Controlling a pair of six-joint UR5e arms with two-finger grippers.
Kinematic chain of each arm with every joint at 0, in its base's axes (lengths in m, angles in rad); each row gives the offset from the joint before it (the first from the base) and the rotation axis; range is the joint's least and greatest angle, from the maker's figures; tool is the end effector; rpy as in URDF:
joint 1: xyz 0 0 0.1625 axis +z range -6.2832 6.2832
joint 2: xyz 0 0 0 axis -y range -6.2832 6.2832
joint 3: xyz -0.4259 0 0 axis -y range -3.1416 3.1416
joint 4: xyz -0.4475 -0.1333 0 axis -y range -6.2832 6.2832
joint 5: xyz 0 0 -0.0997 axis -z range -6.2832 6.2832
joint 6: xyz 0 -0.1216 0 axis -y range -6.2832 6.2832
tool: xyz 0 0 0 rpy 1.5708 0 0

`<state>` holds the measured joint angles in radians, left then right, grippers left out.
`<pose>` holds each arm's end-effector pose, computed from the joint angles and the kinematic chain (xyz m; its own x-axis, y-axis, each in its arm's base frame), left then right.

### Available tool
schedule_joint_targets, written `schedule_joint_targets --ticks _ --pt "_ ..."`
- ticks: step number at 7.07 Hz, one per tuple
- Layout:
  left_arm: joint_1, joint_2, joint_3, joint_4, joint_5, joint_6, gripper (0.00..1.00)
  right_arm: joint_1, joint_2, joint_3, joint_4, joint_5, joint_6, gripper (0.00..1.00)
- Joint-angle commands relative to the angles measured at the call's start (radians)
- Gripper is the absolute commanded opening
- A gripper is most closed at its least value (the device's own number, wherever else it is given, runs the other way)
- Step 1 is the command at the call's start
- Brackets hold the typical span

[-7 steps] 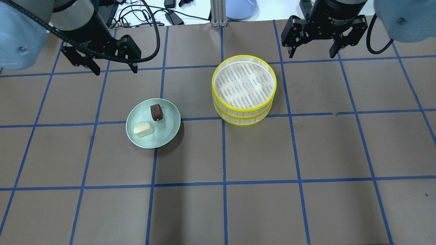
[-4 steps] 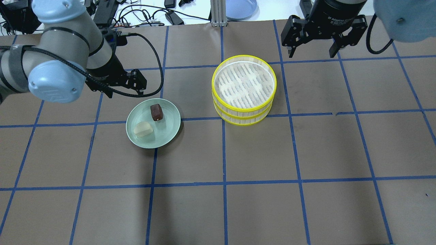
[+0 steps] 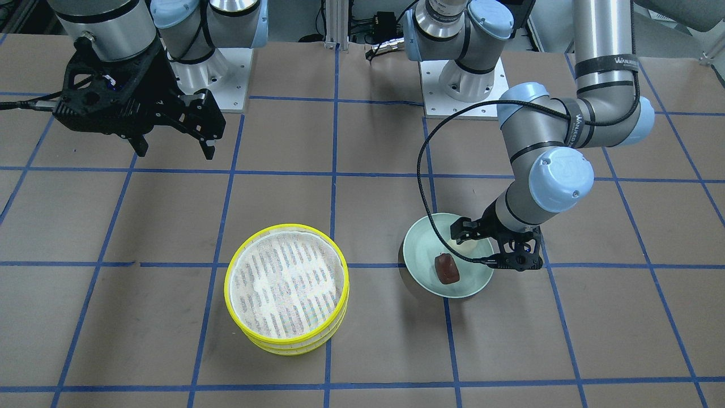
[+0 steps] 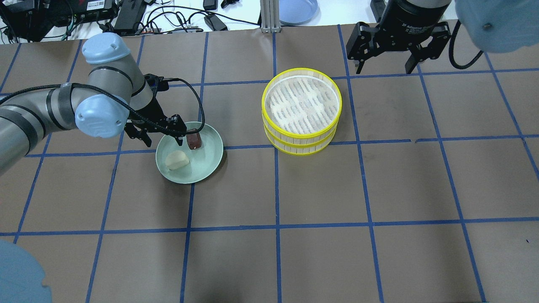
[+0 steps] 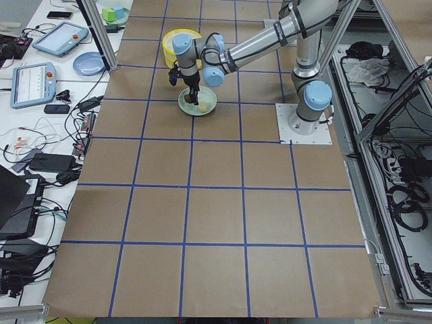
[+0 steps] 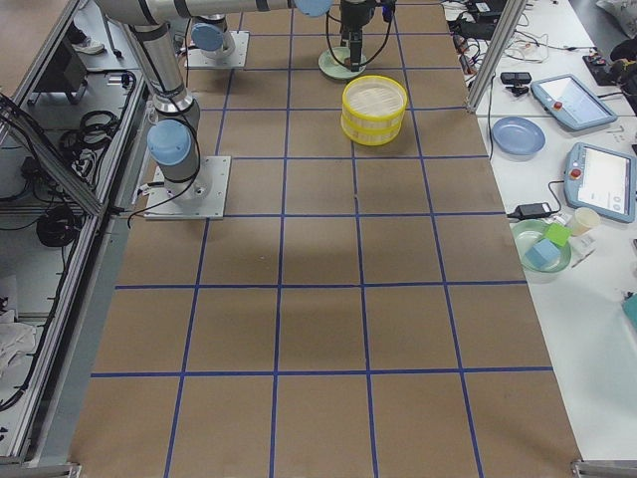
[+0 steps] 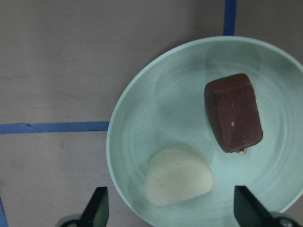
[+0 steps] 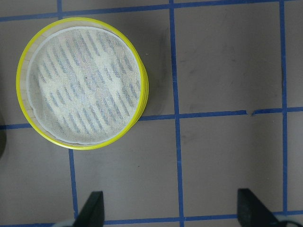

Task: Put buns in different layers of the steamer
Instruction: 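Reach the left gripper down to the white bun on the green plate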

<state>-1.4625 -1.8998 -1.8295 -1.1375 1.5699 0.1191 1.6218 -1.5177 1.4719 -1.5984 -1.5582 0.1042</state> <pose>-0.0689 -0.6008 0.1820 -0.9998 0.0093 0.0192 0.0121 0.9882 0.1526 0.1641 -0.5704 0.4943 -0.9984 0.0520 -0.0201 0.0533 0.9960 -0.0716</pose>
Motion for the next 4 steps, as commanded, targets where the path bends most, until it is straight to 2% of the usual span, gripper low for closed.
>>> schedule_joint_targets --ticks 1,4 --pt "0.001 -0.045 -0.016 0.051 -0.007 -0.001 0.93 0.006 0.026 0.06 -0.085 0.001 0.0 1.0" --pt "-0.001 -0.056 -0.017 0.026 -0.027 -0.01 0.98 0.02 0.219 0.08 -0.26 -0.003 0.034 1.0"
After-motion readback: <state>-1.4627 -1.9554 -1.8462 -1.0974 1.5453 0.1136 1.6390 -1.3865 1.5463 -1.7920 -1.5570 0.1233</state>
